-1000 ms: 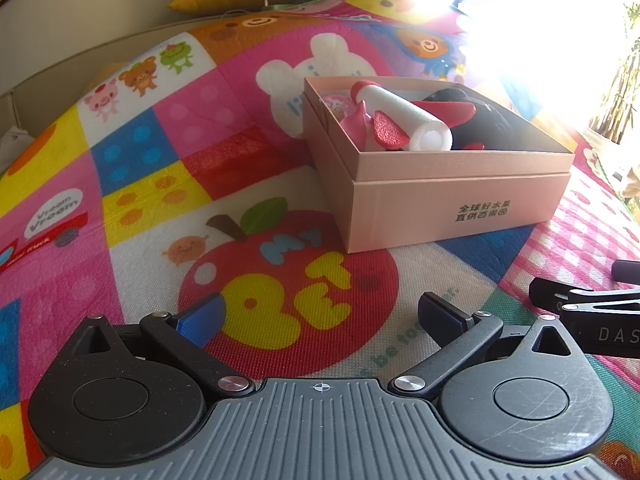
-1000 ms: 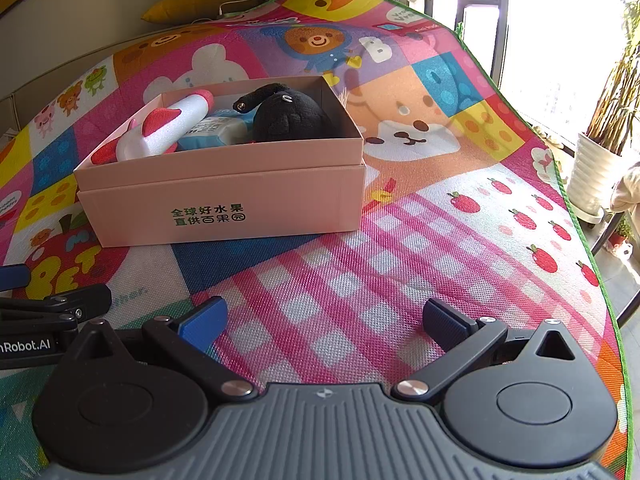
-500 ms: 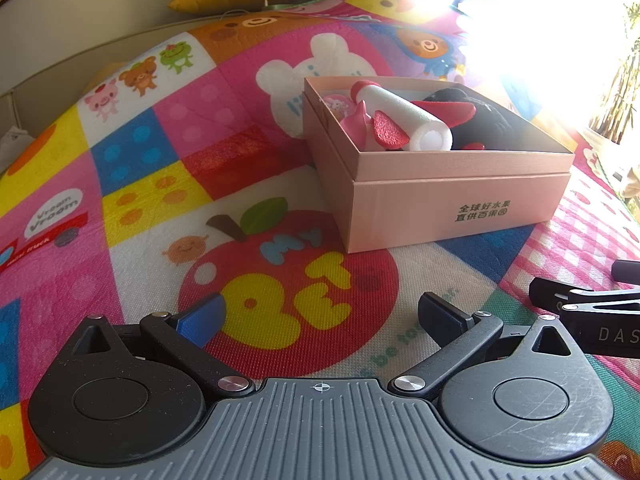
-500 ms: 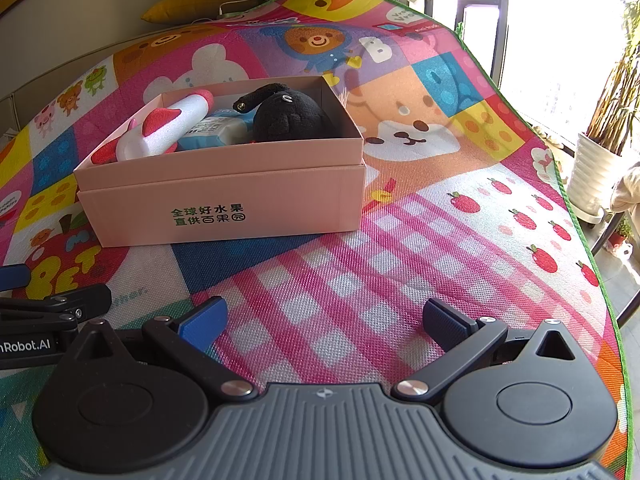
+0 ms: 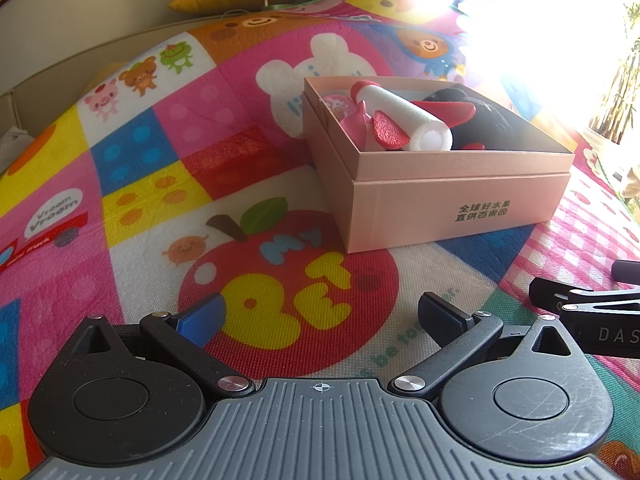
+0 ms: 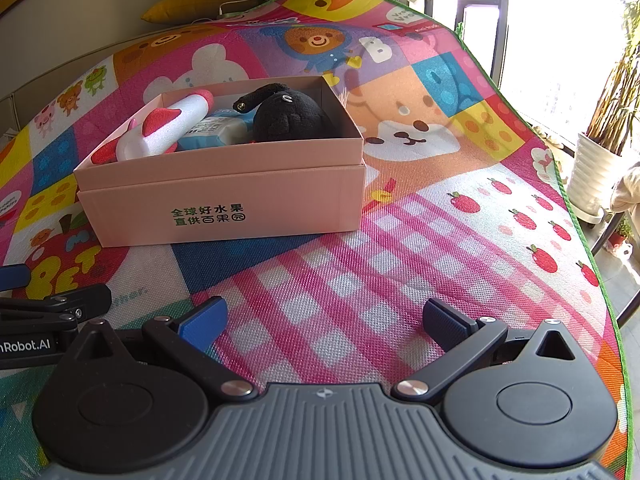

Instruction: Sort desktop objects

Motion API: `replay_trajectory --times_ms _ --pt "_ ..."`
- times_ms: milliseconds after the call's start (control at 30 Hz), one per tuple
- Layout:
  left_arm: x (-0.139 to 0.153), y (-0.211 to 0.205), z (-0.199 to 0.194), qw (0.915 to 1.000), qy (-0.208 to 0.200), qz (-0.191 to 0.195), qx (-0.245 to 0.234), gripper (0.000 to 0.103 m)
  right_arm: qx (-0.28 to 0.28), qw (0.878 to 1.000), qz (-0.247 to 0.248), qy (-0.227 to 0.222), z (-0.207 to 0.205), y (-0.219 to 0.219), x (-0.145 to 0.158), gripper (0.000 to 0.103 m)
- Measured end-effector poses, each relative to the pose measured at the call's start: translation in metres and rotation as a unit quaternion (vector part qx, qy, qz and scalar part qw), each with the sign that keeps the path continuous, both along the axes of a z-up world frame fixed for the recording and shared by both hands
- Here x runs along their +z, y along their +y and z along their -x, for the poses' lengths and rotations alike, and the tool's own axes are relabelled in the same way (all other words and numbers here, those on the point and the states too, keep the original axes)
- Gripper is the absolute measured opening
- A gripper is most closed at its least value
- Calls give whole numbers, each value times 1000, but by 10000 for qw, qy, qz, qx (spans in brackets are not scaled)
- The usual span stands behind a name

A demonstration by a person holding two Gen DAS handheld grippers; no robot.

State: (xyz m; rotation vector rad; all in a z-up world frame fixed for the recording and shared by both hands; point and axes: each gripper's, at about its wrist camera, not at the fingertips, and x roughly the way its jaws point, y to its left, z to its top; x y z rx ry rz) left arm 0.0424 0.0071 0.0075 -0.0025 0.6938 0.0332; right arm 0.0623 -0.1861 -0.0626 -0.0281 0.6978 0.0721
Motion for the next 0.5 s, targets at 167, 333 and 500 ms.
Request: replay_trajectory --times_ms 167,333,500 --pt "0 0 0 10000 1 1 0 103 0 10000 -1 0 1 -1 0 103" --pt "0 0 0 10000 1 1 -1 103 1 10000 2 -1 0 0 0 103" --pt "0 0 0 10000 1 2 0 103 1 10000 1 -1 0 -1 0 103"
